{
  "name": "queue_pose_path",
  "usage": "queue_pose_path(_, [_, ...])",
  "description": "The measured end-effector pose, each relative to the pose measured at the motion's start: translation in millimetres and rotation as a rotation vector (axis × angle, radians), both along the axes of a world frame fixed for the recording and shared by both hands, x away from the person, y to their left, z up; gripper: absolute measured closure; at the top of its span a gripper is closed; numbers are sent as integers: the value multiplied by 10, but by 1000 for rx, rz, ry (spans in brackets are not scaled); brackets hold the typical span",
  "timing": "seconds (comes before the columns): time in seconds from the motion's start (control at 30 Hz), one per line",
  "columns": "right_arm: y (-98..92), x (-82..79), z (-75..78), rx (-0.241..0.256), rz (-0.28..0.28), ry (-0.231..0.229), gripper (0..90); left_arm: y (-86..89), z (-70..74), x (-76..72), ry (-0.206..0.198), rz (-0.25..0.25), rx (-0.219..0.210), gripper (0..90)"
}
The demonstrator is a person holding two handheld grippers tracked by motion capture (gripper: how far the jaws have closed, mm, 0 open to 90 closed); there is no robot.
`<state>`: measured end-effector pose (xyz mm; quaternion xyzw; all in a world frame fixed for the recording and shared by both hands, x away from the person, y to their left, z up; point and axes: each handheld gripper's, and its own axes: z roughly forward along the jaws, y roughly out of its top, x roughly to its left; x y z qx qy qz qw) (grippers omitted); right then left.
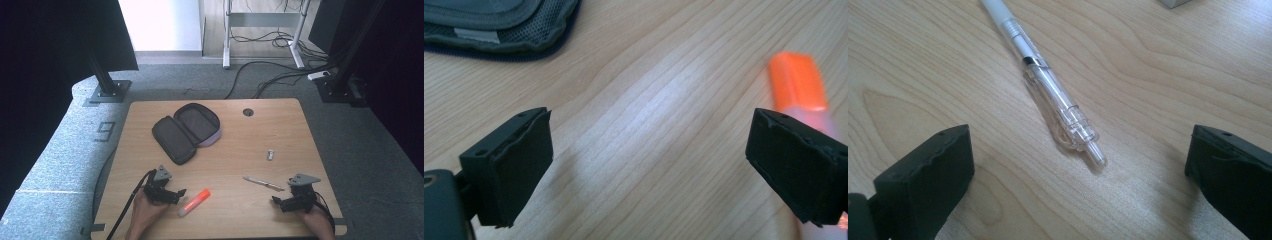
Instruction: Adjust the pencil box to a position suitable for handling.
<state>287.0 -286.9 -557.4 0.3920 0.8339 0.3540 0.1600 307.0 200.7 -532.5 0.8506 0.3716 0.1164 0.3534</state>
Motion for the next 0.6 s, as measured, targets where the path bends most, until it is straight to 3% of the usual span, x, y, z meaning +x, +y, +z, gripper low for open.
queue_pose_path(0.2, [0,0,0,0,0,0,0,-41,30,18,-9,-16,32,54])
queue_pose_path(0.53, [0,0,0,0,-1,0,0,-161,135,114,-24,-46,29,65])
queue_pose_path(0.6, [0,0,0,0,-1,0,0,-160,152,140,-17,-50,10,66])
